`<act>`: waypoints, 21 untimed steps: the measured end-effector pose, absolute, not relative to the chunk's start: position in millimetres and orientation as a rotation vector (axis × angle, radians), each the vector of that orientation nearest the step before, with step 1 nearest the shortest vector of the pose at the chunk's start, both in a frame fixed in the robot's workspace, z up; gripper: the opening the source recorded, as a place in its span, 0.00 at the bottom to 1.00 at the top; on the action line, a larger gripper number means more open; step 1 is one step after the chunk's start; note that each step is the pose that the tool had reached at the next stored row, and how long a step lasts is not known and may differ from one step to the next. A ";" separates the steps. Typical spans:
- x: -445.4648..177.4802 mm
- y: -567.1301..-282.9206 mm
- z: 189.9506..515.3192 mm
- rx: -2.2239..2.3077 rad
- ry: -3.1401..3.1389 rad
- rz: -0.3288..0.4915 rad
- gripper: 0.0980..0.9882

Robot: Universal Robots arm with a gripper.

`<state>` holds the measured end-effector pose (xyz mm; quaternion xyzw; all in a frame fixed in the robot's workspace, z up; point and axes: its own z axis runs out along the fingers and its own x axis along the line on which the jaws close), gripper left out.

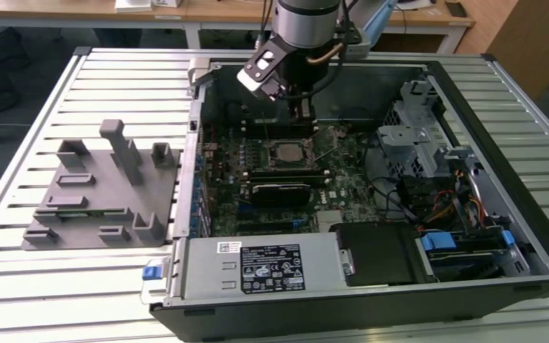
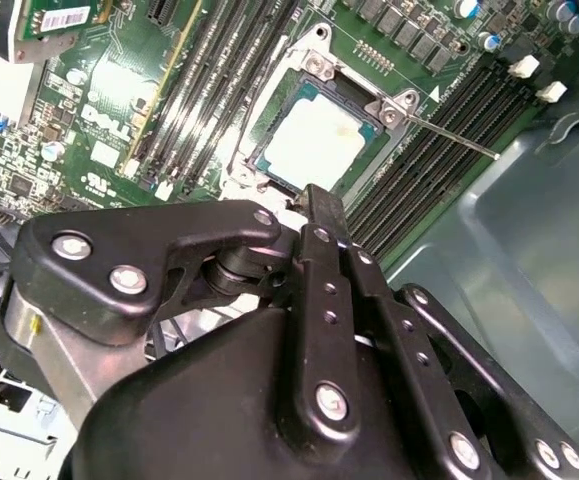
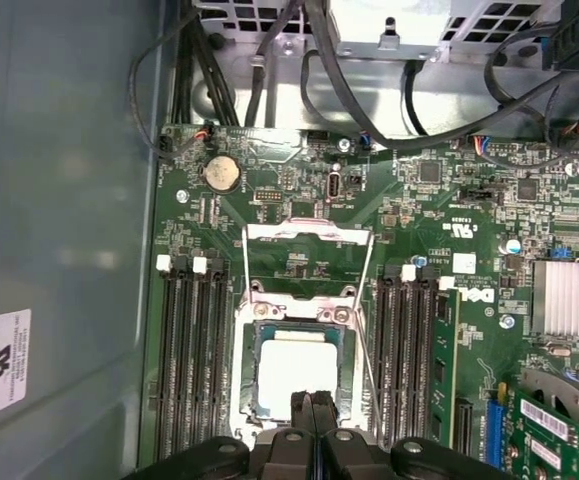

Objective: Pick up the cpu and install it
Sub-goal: 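Close the cpu cover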

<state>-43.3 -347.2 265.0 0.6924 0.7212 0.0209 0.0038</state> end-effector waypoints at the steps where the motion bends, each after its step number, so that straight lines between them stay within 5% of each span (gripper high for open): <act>1: -43.3 -347.5 264.9 2.170 2.260 0.066 0.01; 21: -25.4 -347.5 278.6 2.174 2.265 0.067 0.01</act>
